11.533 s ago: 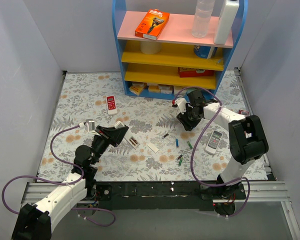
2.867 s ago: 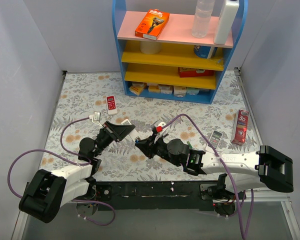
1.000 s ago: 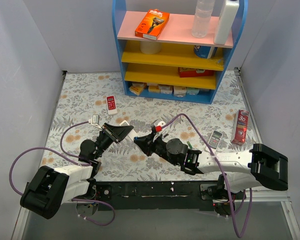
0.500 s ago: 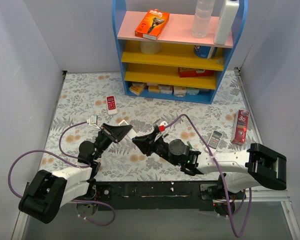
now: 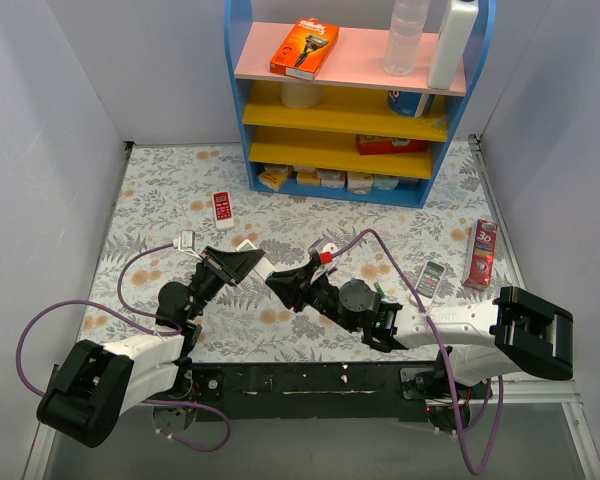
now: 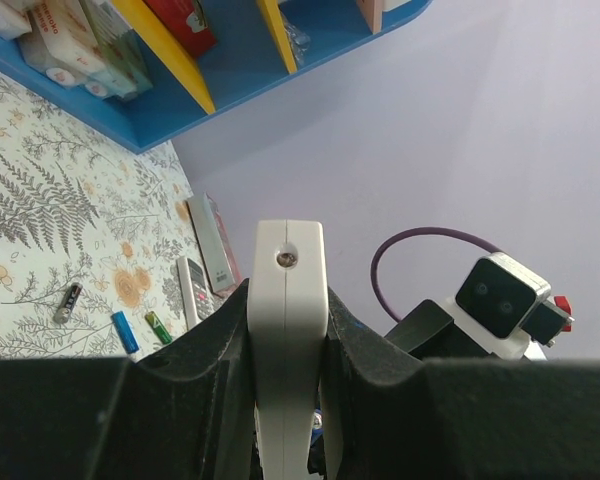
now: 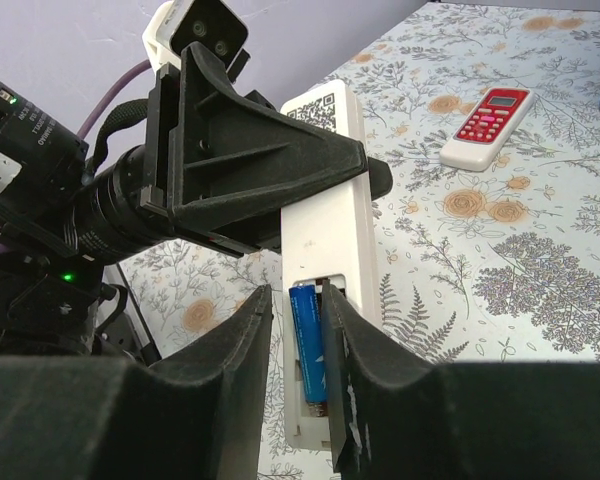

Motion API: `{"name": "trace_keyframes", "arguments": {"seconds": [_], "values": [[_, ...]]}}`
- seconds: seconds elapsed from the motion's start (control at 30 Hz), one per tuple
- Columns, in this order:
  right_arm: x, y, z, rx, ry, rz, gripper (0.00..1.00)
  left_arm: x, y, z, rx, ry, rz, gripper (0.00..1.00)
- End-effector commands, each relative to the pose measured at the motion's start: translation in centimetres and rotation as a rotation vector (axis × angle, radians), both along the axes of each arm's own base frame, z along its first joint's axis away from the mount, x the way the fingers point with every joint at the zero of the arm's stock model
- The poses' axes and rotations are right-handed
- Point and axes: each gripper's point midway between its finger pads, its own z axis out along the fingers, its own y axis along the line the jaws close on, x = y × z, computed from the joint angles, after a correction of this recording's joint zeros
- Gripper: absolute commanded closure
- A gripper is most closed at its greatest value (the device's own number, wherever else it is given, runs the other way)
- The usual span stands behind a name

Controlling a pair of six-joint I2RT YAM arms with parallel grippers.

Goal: Load the batteries into the remote control

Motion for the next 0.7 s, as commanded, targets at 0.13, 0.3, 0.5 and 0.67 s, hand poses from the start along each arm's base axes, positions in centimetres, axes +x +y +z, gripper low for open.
{"name": "trace_keyframes", "arguments": {"seconds": [0.13, 0.3, 0.5, 0.67], "values": [[1.8, -1.9, -2.2, -0.093, -0.017, -0.106, 0.64, -2.2, 0.3, 1.6, -0.183, 0.083, -0.090, 1.00], [1.8, -2.0, -1.8, -0.098, -0.026, -0.105, 0.61, -2.2, 0.2, 1.4, -0.176, 0.085, -0.090, 1.00], [1.5, -1.7, -0.7, -0.111, -0.043, -0.076, 0.53, -2.2, 0.1, 0.9, -0.153, 0.084, -0.090, 1.00], [1.2, -1.4, 0.2, -0.118, -0.057, -0.052, 0.49, -2.0, 0.0, 0.3, -0.139, 0.095, -0.090, 1.00]]}}
